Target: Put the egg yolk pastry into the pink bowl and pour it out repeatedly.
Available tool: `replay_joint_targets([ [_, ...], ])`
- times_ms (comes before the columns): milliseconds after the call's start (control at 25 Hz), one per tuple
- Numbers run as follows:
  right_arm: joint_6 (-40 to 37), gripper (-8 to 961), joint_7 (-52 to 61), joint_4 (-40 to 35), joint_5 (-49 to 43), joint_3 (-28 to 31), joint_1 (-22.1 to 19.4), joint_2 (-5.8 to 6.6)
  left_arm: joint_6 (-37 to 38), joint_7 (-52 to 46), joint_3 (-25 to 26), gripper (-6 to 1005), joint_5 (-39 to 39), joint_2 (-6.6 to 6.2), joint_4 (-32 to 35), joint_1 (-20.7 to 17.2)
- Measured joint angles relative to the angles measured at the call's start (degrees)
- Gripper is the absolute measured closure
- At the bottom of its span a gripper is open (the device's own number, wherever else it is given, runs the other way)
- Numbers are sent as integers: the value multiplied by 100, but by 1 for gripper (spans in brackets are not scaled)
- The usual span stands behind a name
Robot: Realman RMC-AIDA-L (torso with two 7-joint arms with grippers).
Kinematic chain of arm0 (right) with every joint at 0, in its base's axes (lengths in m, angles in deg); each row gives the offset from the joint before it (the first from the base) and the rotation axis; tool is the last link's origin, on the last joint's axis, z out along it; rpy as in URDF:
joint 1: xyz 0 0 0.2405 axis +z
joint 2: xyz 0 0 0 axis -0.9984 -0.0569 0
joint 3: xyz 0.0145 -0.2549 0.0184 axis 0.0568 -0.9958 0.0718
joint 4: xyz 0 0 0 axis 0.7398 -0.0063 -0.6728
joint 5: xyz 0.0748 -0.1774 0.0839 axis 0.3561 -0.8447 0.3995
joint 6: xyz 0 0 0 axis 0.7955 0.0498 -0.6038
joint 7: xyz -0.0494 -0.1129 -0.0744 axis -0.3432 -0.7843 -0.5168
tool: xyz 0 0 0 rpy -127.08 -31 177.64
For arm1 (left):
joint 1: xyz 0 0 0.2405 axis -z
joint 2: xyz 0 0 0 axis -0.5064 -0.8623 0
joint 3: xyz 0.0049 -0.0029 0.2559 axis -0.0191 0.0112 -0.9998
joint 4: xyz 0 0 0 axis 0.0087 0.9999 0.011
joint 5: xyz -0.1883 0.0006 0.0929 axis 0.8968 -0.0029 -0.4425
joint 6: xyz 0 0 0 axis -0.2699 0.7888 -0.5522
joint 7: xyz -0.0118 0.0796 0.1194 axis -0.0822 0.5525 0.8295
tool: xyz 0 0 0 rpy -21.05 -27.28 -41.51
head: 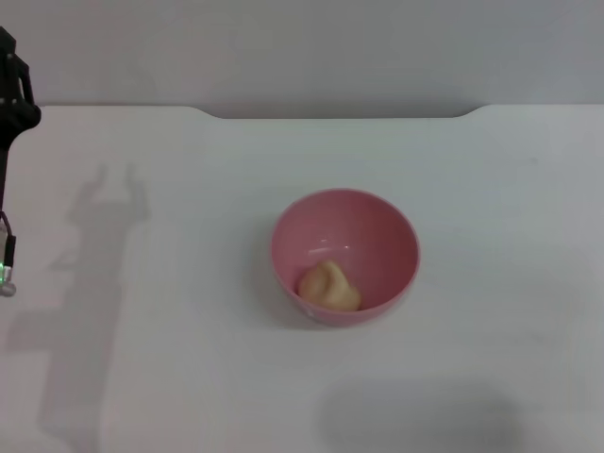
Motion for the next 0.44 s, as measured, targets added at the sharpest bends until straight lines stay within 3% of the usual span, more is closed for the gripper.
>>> replay_joint_targets([
  [440, -144, 954, 0, -83, -33, -13, 70, 0, 0, 0, -91, 692, -4, 3, -15, 16],
])
